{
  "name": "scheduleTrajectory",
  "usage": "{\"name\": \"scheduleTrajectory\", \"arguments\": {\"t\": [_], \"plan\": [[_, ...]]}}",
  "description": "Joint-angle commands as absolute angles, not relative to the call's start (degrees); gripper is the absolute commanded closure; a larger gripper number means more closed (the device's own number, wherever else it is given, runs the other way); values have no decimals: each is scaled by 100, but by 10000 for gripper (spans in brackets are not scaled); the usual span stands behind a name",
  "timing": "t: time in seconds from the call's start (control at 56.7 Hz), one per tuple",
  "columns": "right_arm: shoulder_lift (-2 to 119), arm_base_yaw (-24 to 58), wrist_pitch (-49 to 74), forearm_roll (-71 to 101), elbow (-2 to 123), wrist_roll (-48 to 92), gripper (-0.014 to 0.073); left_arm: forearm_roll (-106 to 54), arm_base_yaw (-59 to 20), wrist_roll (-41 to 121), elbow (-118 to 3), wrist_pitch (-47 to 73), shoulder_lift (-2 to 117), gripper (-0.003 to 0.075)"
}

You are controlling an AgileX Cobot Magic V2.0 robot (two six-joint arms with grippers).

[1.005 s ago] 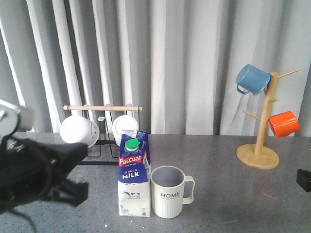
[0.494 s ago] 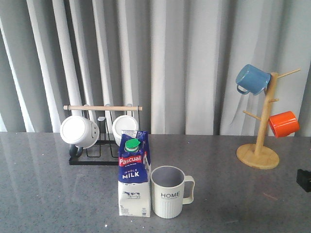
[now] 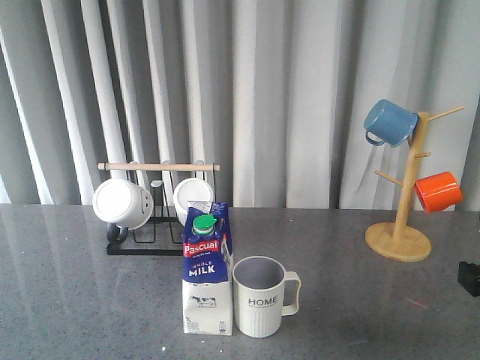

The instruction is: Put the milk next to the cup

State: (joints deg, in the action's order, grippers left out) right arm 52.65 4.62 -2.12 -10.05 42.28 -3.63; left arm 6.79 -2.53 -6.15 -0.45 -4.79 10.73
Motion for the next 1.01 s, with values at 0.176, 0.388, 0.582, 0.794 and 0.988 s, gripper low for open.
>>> {"name": "scheduleTrajectory", "arguments": {"t": [0.176,0.388,0.582,0.794,0.988], "plan": [[5237,434,-633,-1055,4394,-359,602,748,187,-637,20,-517,136,727],[5237,434,-633,-1055,4394,-359,602,815,180,-557,25,-377,-142,726],[5237,434,-633,-1055,4394,-359,602,810,-14,-575,25,-477,-142,726],[5237,434,-633,-1055,4394,-359,602,671,-86,-575,25,-480,-142,726],[5237,434,-633,-1055,4394,-359,602,662,-80,-571,19,-321,-142,726]]}}
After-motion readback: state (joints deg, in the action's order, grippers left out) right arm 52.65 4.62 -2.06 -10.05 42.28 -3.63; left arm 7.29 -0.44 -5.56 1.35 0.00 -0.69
